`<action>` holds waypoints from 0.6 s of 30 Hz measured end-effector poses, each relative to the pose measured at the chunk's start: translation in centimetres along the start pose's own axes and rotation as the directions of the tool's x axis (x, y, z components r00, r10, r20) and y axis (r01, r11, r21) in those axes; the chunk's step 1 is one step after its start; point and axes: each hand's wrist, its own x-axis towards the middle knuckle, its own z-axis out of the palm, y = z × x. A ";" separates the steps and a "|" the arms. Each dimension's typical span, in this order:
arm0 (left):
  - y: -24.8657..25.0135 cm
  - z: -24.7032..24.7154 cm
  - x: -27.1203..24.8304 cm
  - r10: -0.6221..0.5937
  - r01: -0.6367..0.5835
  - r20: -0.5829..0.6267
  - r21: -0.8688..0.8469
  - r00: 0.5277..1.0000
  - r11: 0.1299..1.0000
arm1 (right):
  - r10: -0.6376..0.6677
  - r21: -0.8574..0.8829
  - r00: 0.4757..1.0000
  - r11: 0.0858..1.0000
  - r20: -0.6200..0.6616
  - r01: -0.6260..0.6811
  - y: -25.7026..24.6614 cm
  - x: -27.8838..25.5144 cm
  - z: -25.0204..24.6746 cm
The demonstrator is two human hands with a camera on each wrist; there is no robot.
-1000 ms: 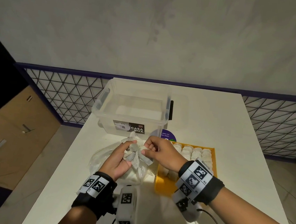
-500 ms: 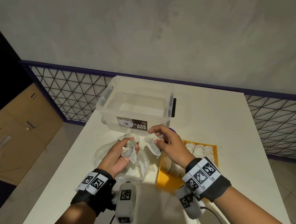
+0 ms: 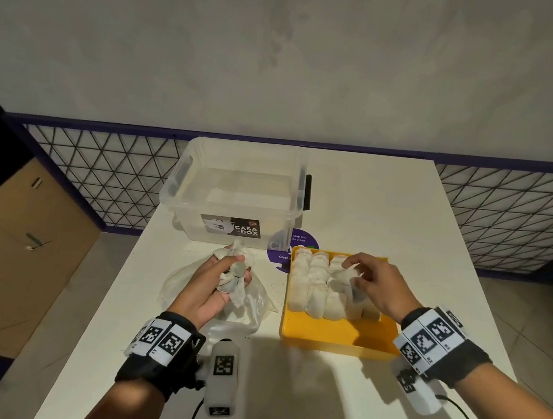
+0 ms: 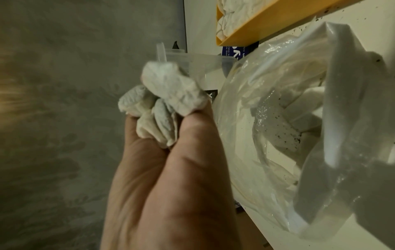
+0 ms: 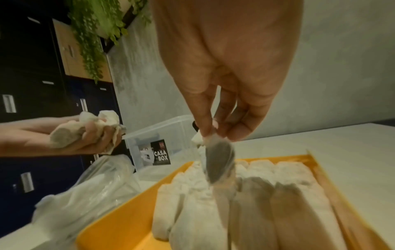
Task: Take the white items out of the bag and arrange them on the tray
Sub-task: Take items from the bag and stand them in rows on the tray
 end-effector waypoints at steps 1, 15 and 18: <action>-0.1 0.1 0.0 -0.004 0.004 0.002 0.007 1.000 1.000 | 0.020 -0.022 1.000 1.000 0.024 -0.020 0.4 0.0 0.1; -0.6 0.1 -0.1 -0.033 0.033 -0.005 0.095 0.999 0.995 | 0.221 -0.352 0.922 0.930 0.317 -0.102 2.5 1.7 1.8; -0.7 0.0 -0.2 -0.034 0.036 -0.017 0.117 0.999 0.992 | 0.212 -0.470 0.933 0.881 0.290 -0.054 2.1 1.7 2.0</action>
